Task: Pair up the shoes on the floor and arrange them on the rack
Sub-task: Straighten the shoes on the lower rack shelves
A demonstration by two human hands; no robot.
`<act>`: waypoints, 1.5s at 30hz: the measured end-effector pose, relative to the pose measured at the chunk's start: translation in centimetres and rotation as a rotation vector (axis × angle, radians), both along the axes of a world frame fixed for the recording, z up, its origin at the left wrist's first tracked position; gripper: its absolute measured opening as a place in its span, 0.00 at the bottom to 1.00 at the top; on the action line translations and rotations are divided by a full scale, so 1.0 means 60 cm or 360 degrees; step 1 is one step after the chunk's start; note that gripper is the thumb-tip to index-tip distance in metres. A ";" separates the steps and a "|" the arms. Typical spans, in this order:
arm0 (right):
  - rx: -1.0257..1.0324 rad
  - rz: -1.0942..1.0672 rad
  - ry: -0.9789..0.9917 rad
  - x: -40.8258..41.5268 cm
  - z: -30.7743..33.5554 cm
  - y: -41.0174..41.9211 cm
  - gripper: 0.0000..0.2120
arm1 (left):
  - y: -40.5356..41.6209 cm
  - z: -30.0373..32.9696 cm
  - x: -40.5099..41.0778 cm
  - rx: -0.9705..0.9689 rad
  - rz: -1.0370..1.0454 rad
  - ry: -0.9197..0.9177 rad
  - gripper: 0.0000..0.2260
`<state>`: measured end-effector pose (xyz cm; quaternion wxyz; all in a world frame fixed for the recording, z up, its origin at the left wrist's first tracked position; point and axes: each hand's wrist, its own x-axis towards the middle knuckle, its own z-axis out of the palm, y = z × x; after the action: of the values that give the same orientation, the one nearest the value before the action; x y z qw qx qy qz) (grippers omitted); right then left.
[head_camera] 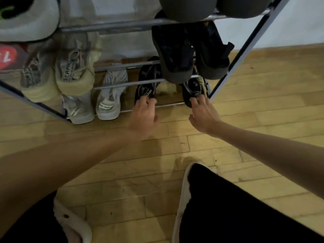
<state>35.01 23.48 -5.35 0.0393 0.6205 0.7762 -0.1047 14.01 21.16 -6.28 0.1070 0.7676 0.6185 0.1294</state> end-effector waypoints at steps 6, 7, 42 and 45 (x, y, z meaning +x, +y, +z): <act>-0.0002 -0.0337 0.0065 0.002 -0.043 0.039 0.37 | 0.055 -0.031 -0.016 -0.0204 0.0243 0.0229 0.27; 0.0008 -0.0356 0.0063 0.002 -0.047 0.046 0.36 | 0.061 -0.036 -0.016 -0.0196 0.0272 0.0246 0.28; -0.0310 -0.0113 -0.0461 -0.042 0.011 0.055 0.32 | 0.084 -0.012 0.058 -0.0449 0.0142 -0.0486 0.27; -0.0290 0.0173 -0.0422 -0.089 0.063 0.044 0.28 | 0.070 0.006 0.012 -0.0613 0.0162 -0.0461 0.21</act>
<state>29.70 26.11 -1.55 0.2031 0.5798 0.7840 -0.0894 14.73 25.33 -5.92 0.3323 0.6743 0.6479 0.1229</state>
